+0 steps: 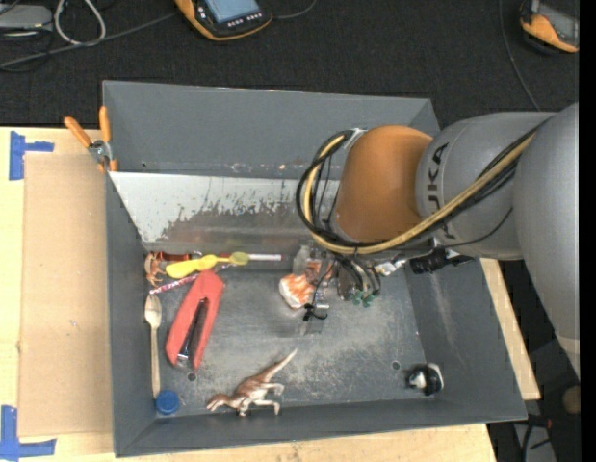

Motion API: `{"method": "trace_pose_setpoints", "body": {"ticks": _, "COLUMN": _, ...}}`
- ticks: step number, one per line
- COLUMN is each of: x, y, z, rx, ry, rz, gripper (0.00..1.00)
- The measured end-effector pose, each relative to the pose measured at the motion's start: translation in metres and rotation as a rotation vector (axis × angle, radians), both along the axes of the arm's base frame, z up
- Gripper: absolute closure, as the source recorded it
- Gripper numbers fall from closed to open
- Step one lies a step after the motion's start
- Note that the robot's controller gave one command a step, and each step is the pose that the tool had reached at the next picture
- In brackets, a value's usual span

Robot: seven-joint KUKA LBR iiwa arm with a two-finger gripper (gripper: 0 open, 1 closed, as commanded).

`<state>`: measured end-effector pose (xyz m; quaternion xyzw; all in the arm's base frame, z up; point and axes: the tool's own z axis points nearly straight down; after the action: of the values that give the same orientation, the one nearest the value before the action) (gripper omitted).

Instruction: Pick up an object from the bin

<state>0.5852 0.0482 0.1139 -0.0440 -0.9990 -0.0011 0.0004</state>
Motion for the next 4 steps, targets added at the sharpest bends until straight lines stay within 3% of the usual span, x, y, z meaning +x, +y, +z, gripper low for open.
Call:
{"method": "trace_pose_setpoints", "body": {"ticks": 1, "x": 0.001, "y": -0.018, "z": -0.006, "rx": -0.004, "ry": 0.005, "rz": -0.023, "gripper": 0.00}}
{"method": "trace_pose_setpoints", "body": {"ticks": 2, "x": 0.011, "y": -0.020, "z": 0.020, "rx": -0.001, "ry": 0.000, "rz": 0.216, "gripper": 0.00}}
{"method": "trace_pose_setpoints", "body": {"ticks": 3, "x": 0.015, "y": -0.018, "z": -0.001, "rx": -0.001, "ry": 0.002, "rz": 0.131, "gripper": 0.00}}
{"method": "trace_pose_setpoints", "body": {"ticks": 4, "x": 0.030, "y": -0.036, "z": -0.016, "rx": -0.001, "ry": -0.005, "rz": 0.252, "gripper": 0.00}}
